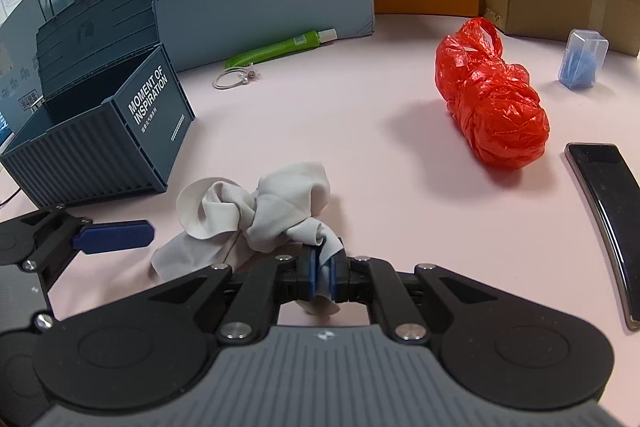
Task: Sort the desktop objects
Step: 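Lower the right tool onto the grey cloth and close its fingers on it, then lift the grey cloth with the right tool toward the teal box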
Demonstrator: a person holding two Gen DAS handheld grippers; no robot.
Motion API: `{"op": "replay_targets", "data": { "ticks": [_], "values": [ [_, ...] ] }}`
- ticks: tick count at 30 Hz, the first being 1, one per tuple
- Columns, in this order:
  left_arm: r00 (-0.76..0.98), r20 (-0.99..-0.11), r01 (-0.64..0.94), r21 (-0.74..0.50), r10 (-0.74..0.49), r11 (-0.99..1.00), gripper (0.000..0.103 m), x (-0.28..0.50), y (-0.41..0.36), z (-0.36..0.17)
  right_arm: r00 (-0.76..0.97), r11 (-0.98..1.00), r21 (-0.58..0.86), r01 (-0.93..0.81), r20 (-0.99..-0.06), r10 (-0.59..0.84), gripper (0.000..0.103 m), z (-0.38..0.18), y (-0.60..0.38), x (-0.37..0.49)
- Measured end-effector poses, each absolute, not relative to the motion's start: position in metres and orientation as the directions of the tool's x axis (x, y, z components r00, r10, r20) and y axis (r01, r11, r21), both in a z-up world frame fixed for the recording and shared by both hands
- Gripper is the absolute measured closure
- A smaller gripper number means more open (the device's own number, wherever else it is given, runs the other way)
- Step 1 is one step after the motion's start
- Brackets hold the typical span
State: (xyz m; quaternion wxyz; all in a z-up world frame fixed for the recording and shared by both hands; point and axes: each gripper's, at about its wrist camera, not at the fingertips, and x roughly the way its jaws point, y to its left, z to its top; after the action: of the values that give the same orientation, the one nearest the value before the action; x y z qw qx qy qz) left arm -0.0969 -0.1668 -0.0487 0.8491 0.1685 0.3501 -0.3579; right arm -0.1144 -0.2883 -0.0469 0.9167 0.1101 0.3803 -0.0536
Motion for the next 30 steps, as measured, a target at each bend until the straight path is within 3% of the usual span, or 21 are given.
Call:
{"op": "replay_targets", "data": {
  "ticks": [5,6,9,10,15,30],
  "values": [
    [0.493,-0.732,0.714,0.029,-0.471,0.7,0.023,-0.092,-0.168,-0.05,0.706,0.964,0.187,0.189,-0.708,-0.001,0.096,-0.047,-0.291,-0.114],
    [0.489,-0.732,0.708,0.015,-0.475,0.706,0.035,-0.09,-0.167,-0.05,0.706,0.963,0.189,0.19,-0.708,0.0,0.096,-0.047,-0.292,-0.114],
    [0.505,-0.715,0.684,-0.01,-0.484,0.729,0.092,-0.084,-0.161,-0.047,0.705,0.964,0.187,0.188,-0.709,0.0,0.096,-0.047,-0.291,-0.115],
    [0.498,-0.717,0.677,-0.031,-0.488,0.736,0.099,-0.08,-0.158,-0.047,0.705,0.964,0.186,0.188,-0.709,-0.001,0.096,-0.047,-0.291,-0.115],
    [0.46,-0.709,0.659,-0.13,-0.534,0.741,0.101,-0.073,-0.149,-0.045,0.704,0.962,0.186,0.198,-0.71,-0.008,0.096,-0.046,-0.289,-0.115],
    [0.507,-0.664,0.655,-0.117,-0.549,0.746,0.101,-0.079,-0.138,-0.034,0.725,0.961,0.197,0.194,-0.689,-0.006,0.096,-0.041,-0.28,-0.117]
  ]
}}
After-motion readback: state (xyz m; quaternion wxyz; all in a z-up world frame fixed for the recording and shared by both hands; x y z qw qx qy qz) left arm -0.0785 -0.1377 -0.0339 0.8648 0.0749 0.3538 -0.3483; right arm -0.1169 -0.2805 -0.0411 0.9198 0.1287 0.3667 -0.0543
